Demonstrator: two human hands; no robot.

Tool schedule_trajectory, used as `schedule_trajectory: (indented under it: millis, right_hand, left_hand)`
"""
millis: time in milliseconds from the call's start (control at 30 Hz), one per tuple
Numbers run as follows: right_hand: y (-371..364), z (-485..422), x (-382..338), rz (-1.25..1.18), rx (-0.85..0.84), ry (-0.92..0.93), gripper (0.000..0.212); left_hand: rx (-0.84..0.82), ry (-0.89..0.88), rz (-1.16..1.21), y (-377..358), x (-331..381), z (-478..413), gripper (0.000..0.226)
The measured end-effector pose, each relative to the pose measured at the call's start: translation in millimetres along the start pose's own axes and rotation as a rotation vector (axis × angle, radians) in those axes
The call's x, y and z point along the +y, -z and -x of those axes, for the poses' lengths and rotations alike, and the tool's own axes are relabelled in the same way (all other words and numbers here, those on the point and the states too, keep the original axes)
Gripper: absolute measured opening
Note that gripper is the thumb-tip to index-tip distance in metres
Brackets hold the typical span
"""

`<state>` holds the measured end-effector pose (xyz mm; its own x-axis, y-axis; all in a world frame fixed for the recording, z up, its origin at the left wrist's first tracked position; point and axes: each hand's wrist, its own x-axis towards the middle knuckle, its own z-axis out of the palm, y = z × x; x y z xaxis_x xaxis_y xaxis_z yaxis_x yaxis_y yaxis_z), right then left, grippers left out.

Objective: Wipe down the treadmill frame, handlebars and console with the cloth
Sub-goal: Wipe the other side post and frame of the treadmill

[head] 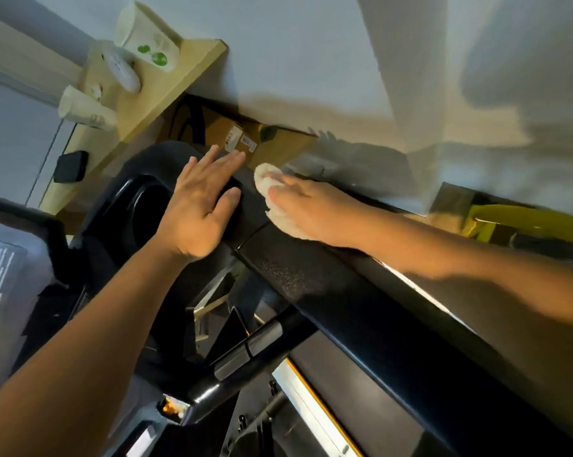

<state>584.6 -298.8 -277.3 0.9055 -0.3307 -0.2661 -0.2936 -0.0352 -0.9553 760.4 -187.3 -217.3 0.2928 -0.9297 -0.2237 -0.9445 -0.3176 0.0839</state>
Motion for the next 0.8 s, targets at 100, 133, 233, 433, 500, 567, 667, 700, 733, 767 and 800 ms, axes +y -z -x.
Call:
schedule_trajectory:
  millis: [100,133,233,433,500,567,667,700,733,767,800]
  right_hand:
    - [1,18,8,0.029,-0.010,-0.178,0.040]
    - [3,31,8,0.034,0.001,-0.204,0.039]
    - [1,67,1,0.012,0.072,-0.192,0.030]
    - [-42,91,-22,0.863,0.218,0.052,0.051]
    - [-48,89,-25,0.921,0.256,0.116,0.055]
    - [-41,84,-24,0.807,0.189,0.019,0.054]
    - [-27,92,-20,0.417,0.223,-0.168,0.048]
    - [-29,100,-20,0.406,0.253,-0.157,0.047]
    - [-34,109,-20,0.543,0.268,-0.103,0.048]
    - [-43,117,-16,0.749,0.281,-0.052,0.049]
    - [-55,124,-14,0.939,0.305,-0.002,0.052]
  left_hand:
    - [0.002,0.000,-0.016,1,1,1,0.058]
    - [0.002,-0.001,-0.014,2,1,0,0.059]
    - [0.003,0.003,-0.014,1,2,-3,0.060]
    - [0.183,-0.012,-0.109,-2,11,14,0.048]
    - [0.196,0.049,-0.100,-6,19,25,0.050]
    - [0.153,0.140,-0.117,-16,26,40,0.052]
    - [0.137,0.193,-0.160,-30,32,58,0.054]
    - [0.146,0.198,-0.175,-33,33,60,0.055]
    - [0.151,0.210,-0.176,-34,33,60,0.055]
    - [0.151,0.223,-0.174,-34,33,58,0.055]
    - [0.151,0.229,-0.176,-34,33,55,0.055]
